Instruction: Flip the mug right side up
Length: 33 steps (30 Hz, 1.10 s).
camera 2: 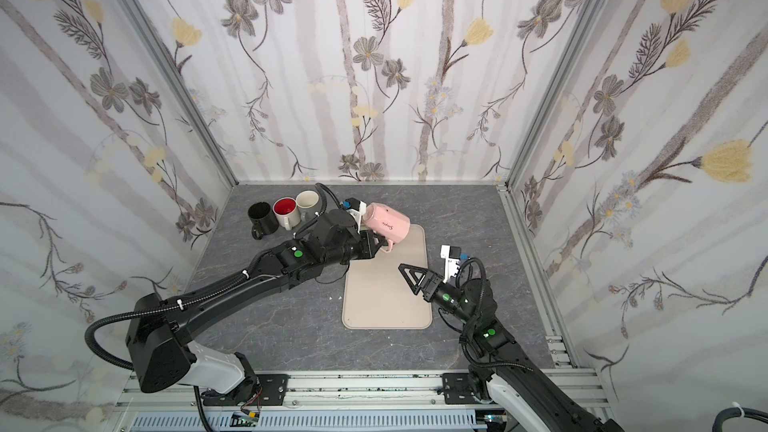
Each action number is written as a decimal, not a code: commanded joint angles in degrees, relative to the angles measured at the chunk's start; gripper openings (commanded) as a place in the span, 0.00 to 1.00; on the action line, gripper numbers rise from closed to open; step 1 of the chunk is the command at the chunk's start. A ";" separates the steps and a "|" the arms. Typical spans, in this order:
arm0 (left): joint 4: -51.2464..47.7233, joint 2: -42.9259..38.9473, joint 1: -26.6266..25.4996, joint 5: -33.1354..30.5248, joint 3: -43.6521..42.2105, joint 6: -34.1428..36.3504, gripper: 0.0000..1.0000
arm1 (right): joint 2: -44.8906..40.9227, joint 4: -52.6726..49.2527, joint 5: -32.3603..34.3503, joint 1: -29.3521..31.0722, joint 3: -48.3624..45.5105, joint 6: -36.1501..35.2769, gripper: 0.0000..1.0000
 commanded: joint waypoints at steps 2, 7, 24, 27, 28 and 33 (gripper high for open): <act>9.70 -0.84 1.22 5.57 0.00 -2.04 0.00 | 2.33 7.44 -0.09 -0.10 2.12 1.13 0.95; 11.35 -0.80 1.36 8.63 0.36 -3.34 0.00 | 5.23 9.52 -0.75 -0.62 3.90 1.13 0.89; 22.92 -0.50 1.34 15.16 -3.26 -9.70 0.00 | 8.37 8.24 -2.80 -3.97 7.66 -0.17 0.69; 23.60 -0.22 1.36 15.89 -2.79 -9.43 0.00 | 9.35 8.80 -3.26 -4.67 7.97 -0.19 0.67; 23.94 -0.15 1.45 16.17 -2.63 -9.36 0.00 | 9.80 8.91 -3.43 -4.76 8.20 -0.19 0.66; 25.72 0.29 1.36 17.62 -2.39 -10.04 0.00 | 11.82 7.04 -4.11 -5.28 10.68 -1.26 0.64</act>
